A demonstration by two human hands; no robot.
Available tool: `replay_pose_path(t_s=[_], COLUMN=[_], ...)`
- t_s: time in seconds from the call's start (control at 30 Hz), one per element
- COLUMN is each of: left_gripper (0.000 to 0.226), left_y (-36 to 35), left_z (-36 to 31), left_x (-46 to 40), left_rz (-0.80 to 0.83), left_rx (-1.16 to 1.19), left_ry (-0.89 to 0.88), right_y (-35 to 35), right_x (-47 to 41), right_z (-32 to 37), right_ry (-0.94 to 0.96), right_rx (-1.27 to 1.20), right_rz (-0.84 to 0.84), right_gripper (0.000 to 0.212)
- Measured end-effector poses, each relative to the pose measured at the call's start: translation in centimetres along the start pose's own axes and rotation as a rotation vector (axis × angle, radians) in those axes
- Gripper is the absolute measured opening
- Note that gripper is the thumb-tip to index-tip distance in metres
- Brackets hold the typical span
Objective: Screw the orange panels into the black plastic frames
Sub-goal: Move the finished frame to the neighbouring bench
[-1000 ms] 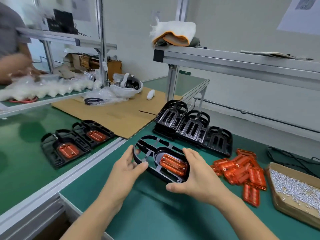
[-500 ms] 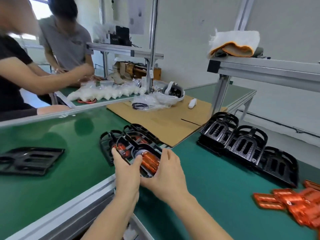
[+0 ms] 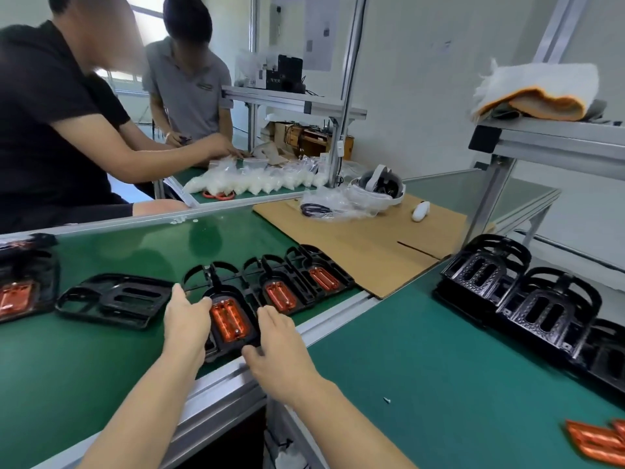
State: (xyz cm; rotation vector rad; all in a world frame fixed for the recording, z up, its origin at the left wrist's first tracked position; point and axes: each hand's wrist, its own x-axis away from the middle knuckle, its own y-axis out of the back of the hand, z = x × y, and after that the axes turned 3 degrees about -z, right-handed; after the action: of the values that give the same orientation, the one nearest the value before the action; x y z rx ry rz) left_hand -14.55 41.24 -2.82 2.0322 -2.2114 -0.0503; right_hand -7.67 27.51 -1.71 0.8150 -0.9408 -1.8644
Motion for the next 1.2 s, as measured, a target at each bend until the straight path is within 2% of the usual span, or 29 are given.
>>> replay_pose_path(t_s=[0.27, 0.53, 0.73, 0.87, 0.97, 1.2], left_gripper=[0.053, 0.062, 0.049, 0.055, 0.055, 0.057], left_y=[0.1, -1.1, -1.2, -1.4, -1.7, -4.9], left_z=[1.3, 0.4, 0.5, -0.1, -0.4, -1.8], left_x=[-2.4, -1.8, -1.9, -1.4, -0.2, 5.1], left_rz=[-0.003, -0.068, -0.009, 0.011, -0.005, 0.234], left_rx=[-0.137, -0.333, -0.593, -0.739, -0.792, -0.753], left_ry=[0.057, -0.036, -0.15, -0.184, -0.299, -0.466], right_y=[-1.2, -1.0, -0.3, 0.5, 1.2, 2.5], right_x=[-0.9, -0.6, -0.2, 0.6, 1.3, 3.9], right_z=[-0.2, -1.0, -1.3, -1.9, -2.7, -5.5], right_ry=[0.029, 0.021, -0.017, -0.041, -0.081, -0.204], right_rx=[0.245, 0.275, 0.253, 0.253, 0.239, 0.195], right_rz=[0.051, 0.058, 0.094, 0.105, 0.109, 0.06], right_gripper=[0.04, 0.054, 0.056, 0.055, 0.054, 0.057])
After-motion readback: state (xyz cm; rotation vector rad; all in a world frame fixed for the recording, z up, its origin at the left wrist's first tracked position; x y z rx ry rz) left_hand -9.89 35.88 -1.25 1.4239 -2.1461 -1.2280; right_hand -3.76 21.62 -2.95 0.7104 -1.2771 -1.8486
